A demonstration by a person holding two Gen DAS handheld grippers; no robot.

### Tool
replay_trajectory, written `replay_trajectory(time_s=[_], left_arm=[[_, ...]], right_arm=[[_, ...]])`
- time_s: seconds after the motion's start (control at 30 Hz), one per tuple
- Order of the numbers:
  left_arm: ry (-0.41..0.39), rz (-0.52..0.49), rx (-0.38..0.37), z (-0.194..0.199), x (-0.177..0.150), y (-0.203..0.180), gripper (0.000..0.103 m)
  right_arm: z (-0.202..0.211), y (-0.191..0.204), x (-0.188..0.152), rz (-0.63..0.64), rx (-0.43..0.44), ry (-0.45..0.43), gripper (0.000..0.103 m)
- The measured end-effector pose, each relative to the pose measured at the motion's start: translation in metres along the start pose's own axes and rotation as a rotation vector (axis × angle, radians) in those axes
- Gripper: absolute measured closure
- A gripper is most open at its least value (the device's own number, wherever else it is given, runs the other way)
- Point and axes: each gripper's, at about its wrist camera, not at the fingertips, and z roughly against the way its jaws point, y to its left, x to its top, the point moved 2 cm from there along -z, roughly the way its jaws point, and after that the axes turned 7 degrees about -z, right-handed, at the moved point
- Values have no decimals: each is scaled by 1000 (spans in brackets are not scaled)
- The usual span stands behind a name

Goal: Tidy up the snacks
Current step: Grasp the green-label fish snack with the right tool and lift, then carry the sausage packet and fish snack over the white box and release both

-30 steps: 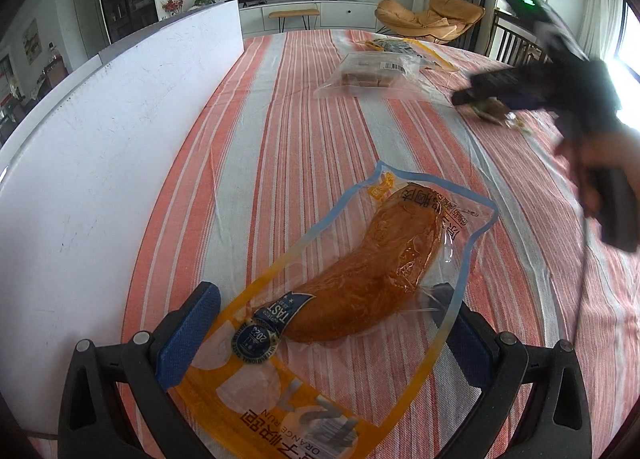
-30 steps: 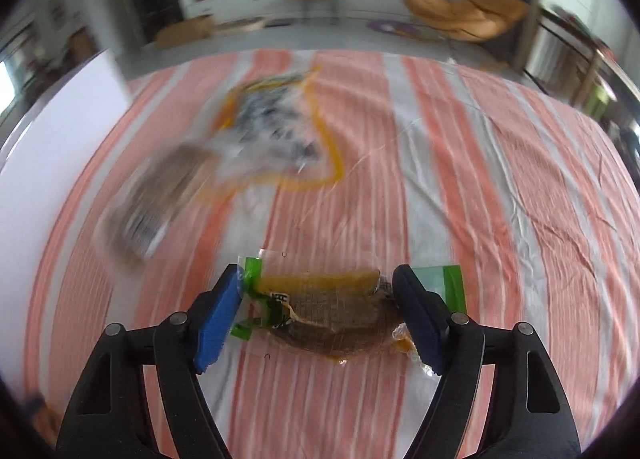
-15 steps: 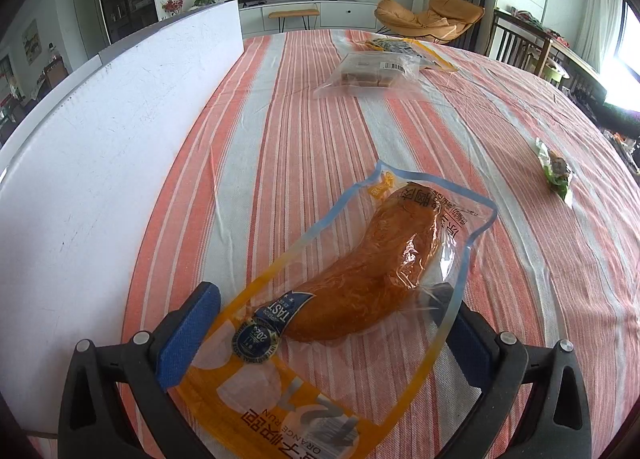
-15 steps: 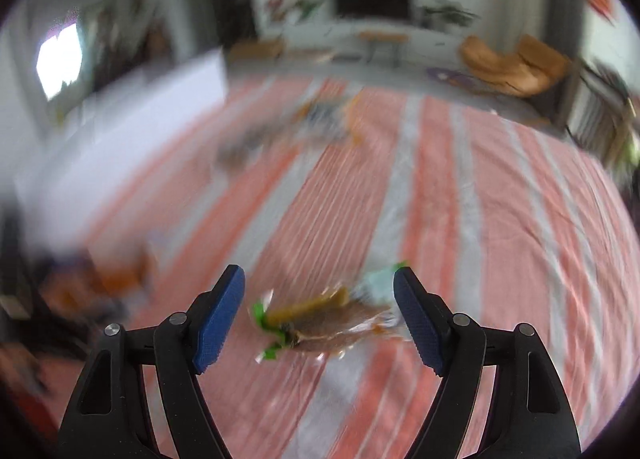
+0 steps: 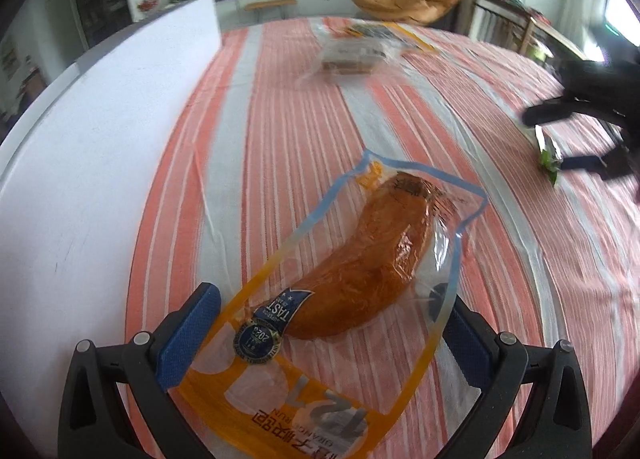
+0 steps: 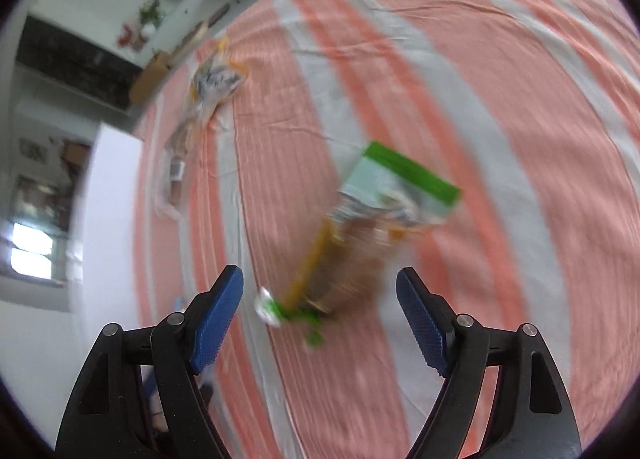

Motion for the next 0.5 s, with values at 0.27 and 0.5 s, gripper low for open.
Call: replay_trajectory(time_s=[0.27,0.5], left_arm=[[-23,-63,-33,6,-1,1,22],[-94,14,-100,28,10,0,89]], right_arm=[[-14,36,-11,326,-298,-88,58],[32,-10,-12,218,-66,-86,72]])
